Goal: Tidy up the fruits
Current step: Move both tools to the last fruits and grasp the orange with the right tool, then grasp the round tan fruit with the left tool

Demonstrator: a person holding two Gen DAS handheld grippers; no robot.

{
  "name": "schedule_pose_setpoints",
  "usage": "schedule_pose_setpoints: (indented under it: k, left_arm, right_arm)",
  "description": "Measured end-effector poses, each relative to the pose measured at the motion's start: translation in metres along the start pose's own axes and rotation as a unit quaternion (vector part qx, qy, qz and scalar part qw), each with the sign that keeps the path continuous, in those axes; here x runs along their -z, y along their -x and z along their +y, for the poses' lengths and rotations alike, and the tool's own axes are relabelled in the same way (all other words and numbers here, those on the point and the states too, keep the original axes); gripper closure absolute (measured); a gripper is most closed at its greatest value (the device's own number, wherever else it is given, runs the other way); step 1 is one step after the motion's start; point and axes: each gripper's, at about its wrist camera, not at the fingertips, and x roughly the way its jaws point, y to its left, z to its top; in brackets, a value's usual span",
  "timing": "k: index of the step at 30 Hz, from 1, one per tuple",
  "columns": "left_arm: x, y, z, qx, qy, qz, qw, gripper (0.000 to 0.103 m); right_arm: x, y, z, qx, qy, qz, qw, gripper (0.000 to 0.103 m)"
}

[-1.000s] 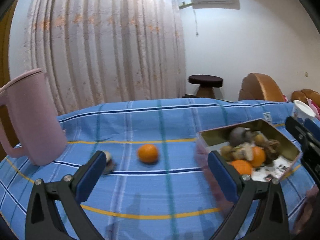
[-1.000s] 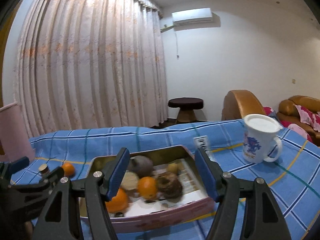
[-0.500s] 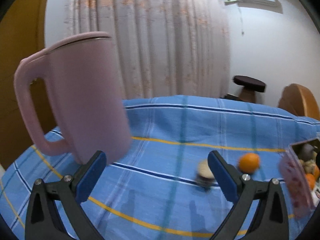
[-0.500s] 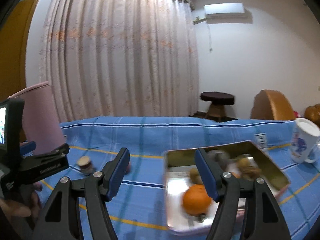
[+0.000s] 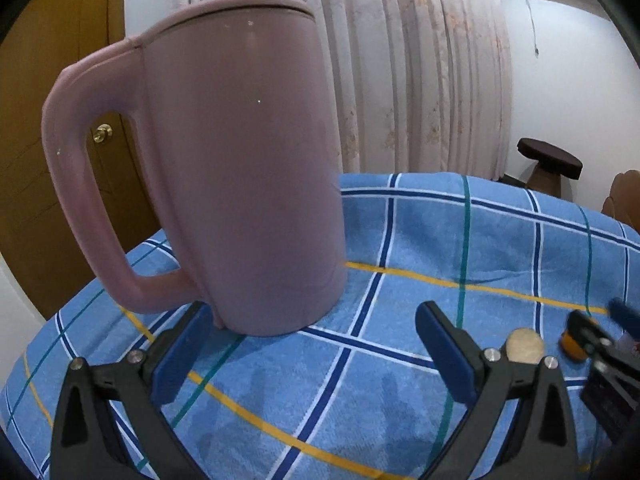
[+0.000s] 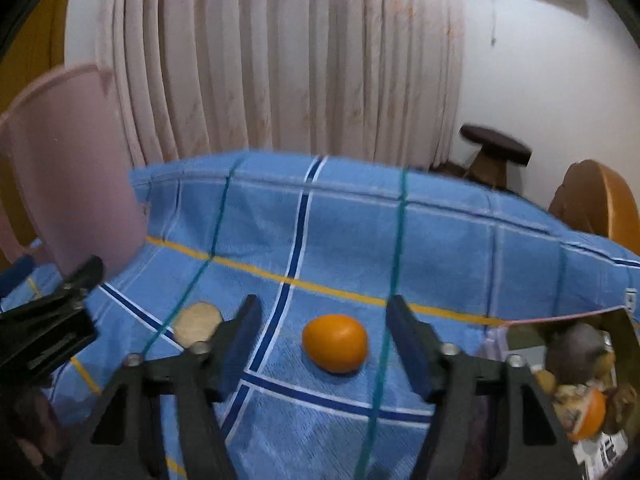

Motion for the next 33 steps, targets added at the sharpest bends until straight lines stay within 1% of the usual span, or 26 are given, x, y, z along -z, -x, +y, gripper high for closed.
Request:
schedule_pose_setpoints:
  k: [1, 2, 5, 7, 10, 11, 13, 17, 19, 21, 22, 25, 26, 29, 30, 33]
  left_arm:
    - [0.0, -0.001, -0.001, 0.0, -0.002, 0.002, 1.0, 0.0]
    - [0.0, -0.001, -0.001, -0.001, -0.003, 0.004, 1.0, 0.0]
    - [-0.002, -0.006, 0.0, -0.001, -0.001, 0.009, 1.0, 0.0]
    - [-0.002, -0.007, 0.0, -0.001, 0.001, 0.013, 0.9999, 0.0]
    - [-0.002, -0.01, 0.001, 0.002, 0.004, 0.018, 0.9998, 0.0]
    - [-0.002, -0.011, 0.001, 0.003, 0.004, 0.019, 0.9998, 0.0]
    - [-0.002, -0.01, 0.0, 0.005, 0.002, 0.018, 0.9998, 0.0]
    - [-0.001, -0.009, -0.002, 0.008, -0.006, 0.016, 0.9998, 0.0]
    - [-0.001, -0.008, -0.003, 0.015, -0.009, 0.013, 0.9998, 0.0]
    - [0.0, -0.006, -0.006, 0.023, -0.015, 0.008, 0.9996, 0.0]
    - [0.0, -0.004, -0.007, 0.028, -0.018, 0.004, 0.9994, 0.0]
    - [0.001, 0.006, -0.016, 0.058, -0.032, -0.021, 0.9976, 0.0]
    - [0.001, 0.009, -0.02, 0.074, -0.038, -0.028, 0.9962, 0.0]
    - [0.002, 0.015, -0.032, 0.126, -0.048, -0.032, 0.9903, 0.0]
    - [0.003, 0.017, -0.039, 0.138, -0.057, -0.03, 0.9883, 0.0]
    - [0.002, 0.016, -0.056, 0.157, -0.07, -0.021, 0.9849, 0.001]
  right_arm:
    - [-0.001, -0.01, 0.0, 0.0, -0.001, 0.021, 1.0, 0.052]
    - [-0.002, -0.014, 0.0, 0.012, 0.0, 0.03, 0.999, 0.052]
    - [-0.005, -0.022, -0.003, 0.015, -0.003, 0.037, 0.999, 0.052]
    - [-0.005, -0.027, -0.001, 0.034, 0.016, 0.052, 0.998, 0.052]
    - [-0.006, -0.033, -0.006, 0.036, 0.009, 0.066, 0.997, 0.052]
    - [-0.004, -0.037, -0.008, 0.03, 0.003, 0.081, 0.996, 0.054]
    - [-0.003, -0.037, -0.012, 0.016, -0.01, 0.084, 0.996, 0.06]
    - [0.003, -0.029, -0.011, 0.016, -0.002, 0.079, 0.997, 0.061]
    - [0.009, -0.016, -0.012, -0.004, -0.017, 0.058, 0.998, 0.061]
    - [0.016, 0.008, -0.014, -0.01, -0.032, 0.014, 0.999, 0.061]
    - [0.022, 0.026, -0.015, -0.012, -0.036, -0.018, 0.999, 0.061]
    - [0.033, 0.055, -0.013, -0.003, -0.035, -0.067, 0.997, 0.061]
    - [0.036, 0.061, -0.015, 0.0, -0.033, -0.075, 0.997, 0.061]
    - [0.048, 0.081, -0.019, 0.006, -0.03, -0.097, 0.995, 0.06]
    - [0.052, 0.087, -0.023, 0.008, -0.034, -0.1, 0.994, 0.06]
    - [0.058, 0.097, -0.032, 0.006, -0.052, -0.105, 0.993, 0.06]
